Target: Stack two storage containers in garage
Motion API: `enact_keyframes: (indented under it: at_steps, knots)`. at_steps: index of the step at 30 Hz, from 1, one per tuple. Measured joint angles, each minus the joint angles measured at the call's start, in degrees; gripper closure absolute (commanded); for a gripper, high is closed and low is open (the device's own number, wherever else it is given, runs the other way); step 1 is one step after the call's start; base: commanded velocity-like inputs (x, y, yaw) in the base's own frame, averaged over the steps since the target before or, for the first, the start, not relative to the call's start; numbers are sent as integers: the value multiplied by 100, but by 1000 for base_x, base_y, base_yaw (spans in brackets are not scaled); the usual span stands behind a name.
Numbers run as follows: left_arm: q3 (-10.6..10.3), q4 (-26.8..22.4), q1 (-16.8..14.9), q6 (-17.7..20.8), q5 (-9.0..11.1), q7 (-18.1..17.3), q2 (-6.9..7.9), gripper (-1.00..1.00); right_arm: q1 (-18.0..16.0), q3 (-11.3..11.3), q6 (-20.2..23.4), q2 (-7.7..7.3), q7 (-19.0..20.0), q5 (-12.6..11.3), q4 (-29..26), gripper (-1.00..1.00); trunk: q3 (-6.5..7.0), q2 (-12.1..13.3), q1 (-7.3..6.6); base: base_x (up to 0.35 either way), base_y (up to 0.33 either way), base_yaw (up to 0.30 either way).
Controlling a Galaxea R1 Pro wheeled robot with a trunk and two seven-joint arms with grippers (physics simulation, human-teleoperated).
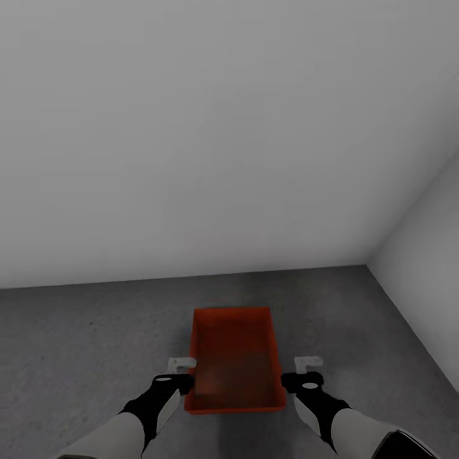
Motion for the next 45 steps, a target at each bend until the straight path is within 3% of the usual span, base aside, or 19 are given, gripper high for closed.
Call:
enact_keyframes:
  at_steps: [4,6,10,14,19,31,45]
  knots:
    - [11,457,-1,-24,41,-1,17,-100,49,-3,-123,243,10,-6,559,-100,72,160,-88,0,0,0]
    - [14,653,-1,-28,158,-9,23,-100,276,-12,-222,362,4,-4,698,-100,107,241,-132,0,0,0]
    - [12,976,-1,-72,431,-27,34,-100,819,-10,-287,441,-4,22,769,-100,179,401,-220,0,0,0]
    - [11,1303,1,-333,573,-35,109,-100,1125,-8,-304,455,1,15,784,-100,251,562,-308,0,0,0]
    - [11,1405,95,-448,608,-58,180,-100,1474,-8,-322,453,3,2,787,-100,341,762,-418,0,0,0]
    - [12,1425,934,-516,610,-92,291,-100,2263,-9,-401,420,3,8,788,-100,556,1243,-681,0,0,0]
    - [10,1425,1582,-827,617,-97,311,-100,2558,-7,103,442,9,-12,798,-100,808,1805,-989,0,0,0]
